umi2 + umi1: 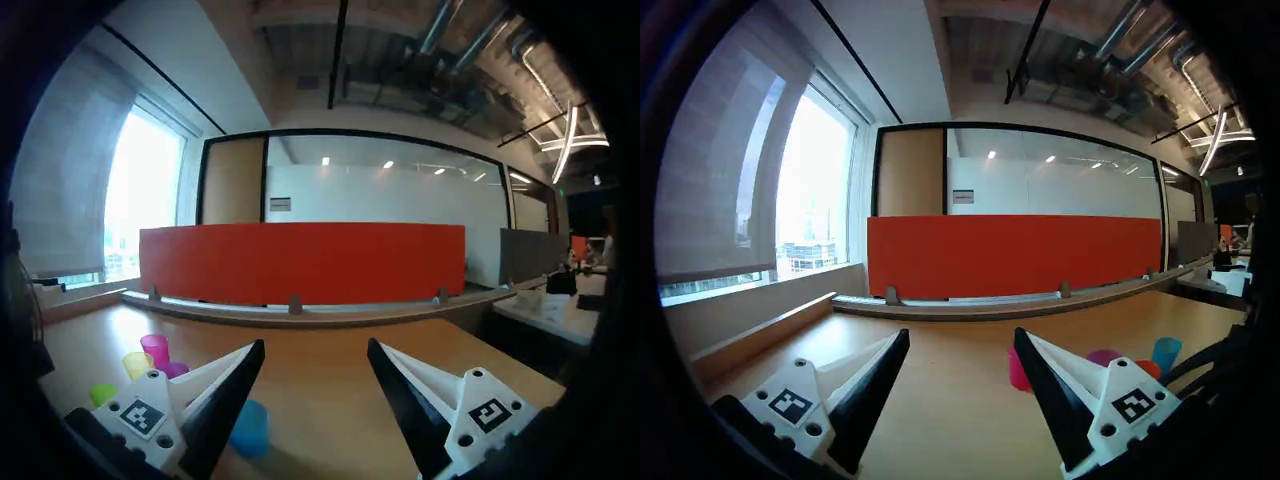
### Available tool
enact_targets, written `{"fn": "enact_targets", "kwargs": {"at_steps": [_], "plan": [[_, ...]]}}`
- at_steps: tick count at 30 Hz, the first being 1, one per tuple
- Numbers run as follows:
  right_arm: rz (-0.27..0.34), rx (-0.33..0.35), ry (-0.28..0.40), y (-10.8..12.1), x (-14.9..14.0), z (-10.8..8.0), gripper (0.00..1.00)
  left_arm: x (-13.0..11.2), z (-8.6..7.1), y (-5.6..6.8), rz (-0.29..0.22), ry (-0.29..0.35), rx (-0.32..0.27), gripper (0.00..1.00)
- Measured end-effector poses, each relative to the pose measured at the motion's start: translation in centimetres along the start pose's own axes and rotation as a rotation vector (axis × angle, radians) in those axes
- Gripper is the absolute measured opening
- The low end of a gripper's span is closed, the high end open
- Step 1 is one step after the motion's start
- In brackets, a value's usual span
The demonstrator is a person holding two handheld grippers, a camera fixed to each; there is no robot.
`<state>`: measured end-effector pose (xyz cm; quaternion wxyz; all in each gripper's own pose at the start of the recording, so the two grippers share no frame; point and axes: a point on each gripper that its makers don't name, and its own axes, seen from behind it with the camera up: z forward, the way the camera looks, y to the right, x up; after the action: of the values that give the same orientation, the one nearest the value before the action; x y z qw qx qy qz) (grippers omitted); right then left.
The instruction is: Pour water
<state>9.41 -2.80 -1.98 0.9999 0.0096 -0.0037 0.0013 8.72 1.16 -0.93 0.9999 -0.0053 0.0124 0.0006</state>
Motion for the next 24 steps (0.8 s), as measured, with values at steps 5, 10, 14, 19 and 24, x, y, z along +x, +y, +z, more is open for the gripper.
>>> {"fn": "enact_targets", "kwargs": {"at_steps": [5,10,14,19,24], "plan": [[0.015,0.020,-0.010,-0.7,-0.1,0.2,1.00,-0.6,0.5,-0.2,0.017,0.006,0.023,0.97],[0.042,0.002,-0.014,-0.2,0.2,0.3,1.00,-1.8,0.8,-0.3,0.024,0.011,0.033,0.97],[0.052,-0.017,-0.013,0.4,0.5,0.3,1.00,-3.5,0.8,-0.3,0.019,0.007,0.026,0.97],[0.049,-0.034,-0.012,0.9,0.4,0.2,1.00,-4.7,0.8,-0.4,0.021,0.004,0.025,0.97],[0.037,-0.039,-0.016,1.0,0.4,0.1,1.00,-5.4,0.7,-0.6,0.023,0.017,0.023,0.97]]}}
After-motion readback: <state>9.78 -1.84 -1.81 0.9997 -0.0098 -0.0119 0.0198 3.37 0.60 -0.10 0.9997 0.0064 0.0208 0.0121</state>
